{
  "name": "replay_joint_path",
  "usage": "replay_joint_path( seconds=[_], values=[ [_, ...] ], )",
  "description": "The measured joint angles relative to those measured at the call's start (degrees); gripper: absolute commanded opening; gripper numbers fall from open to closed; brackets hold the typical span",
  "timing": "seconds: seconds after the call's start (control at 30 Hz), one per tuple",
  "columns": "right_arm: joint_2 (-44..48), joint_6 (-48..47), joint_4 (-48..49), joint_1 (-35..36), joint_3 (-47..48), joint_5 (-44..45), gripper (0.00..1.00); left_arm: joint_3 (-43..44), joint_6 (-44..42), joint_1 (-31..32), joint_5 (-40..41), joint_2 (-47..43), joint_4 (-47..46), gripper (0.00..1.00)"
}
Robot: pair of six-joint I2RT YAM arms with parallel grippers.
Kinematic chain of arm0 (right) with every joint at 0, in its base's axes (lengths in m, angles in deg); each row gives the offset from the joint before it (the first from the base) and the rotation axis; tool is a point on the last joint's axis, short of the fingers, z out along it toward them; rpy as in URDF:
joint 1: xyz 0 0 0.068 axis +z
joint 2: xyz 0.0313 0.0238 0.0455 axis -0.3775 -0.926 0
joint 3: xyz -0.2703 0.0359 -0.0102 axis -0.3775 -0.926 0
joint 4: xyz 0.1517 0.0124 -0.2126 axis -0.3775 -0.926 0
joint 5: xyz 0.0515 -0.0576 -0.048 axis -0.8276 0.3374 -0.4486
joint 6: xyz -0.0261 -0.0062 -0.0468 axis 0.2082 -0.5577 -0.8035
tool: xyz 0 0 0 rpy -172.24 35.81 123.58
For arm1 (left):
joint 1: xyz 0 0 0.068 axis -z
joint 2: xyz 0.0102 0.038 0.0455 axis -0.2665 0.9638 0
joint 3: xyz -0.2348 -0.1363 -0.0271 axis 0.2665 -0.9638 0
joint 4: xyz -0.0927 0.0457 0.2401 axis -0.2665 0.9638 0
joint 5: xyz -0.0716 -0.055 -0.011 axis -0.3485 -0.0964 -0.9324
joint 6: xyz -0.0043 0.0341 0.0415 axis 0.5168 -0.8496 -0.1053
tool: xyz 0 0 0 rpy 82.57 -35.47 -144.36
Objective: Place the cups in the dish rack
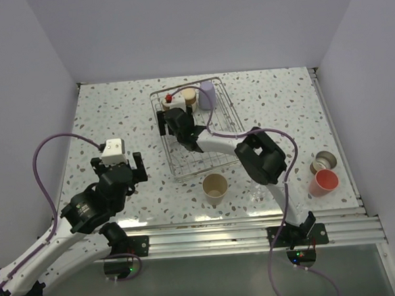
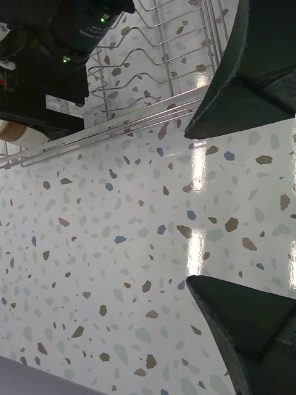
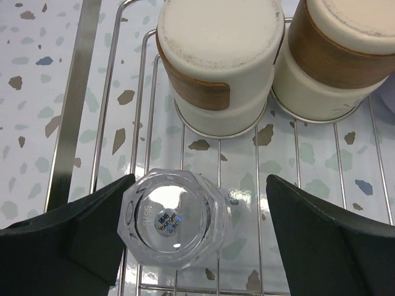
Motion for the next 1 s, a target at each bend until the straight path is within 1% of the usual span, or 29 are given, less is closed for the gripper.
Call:
replay_joint_path(
  seconds=[0.1, 0.37, 0.57, 0.63, 0.77, 0.9, 1.0],
  values=[
    [2.2, -0.3, -0.1, 0.0, -1.2, 0.0, 0.98, 0.0, 0.0, 0.0, 0.0, 0.1, 0.0, 0.94],
    [11.1, -0.7, 0.4, 0.6, -3.4, -0.7, 0.98, 0.0, 0.0, 0.0, 0.1, 1.2, 0.0, 0.94],
    [22.0, -1.0, 0.4, 0.8, -9.4, -0.6, 0.98, 0.0, -0.4, 0.0, -0.7, 1.7, -0.1, 0.94],
    [27.3, -1.2, 0.6, 0.8, -13.2, -0.6, 0.98, 0.0, -1.2, 0.0, -2.2, 2.4, -0.4, 0.93],
    [41.5, -1.1, 0.3, 0.8, -24.3, 0.4, 0.98, 0.3, -2.6, 0.0, -6.6, 6.6, -1.9, 0.91],
    [53.6, -1.0, 0.7, 0.8, -33.3, 3.5, 0.98, 1.7, -3.5, 0.0, -14.3, 14.8, -5.4, 0.88],
    [59.3, -1.1, 0.8, 0.7, -38.6, 6.7, 0.98, 3.3, -3.7, 0.0, -20.8, 21.1, -8.2, 0.87]
  ],
)
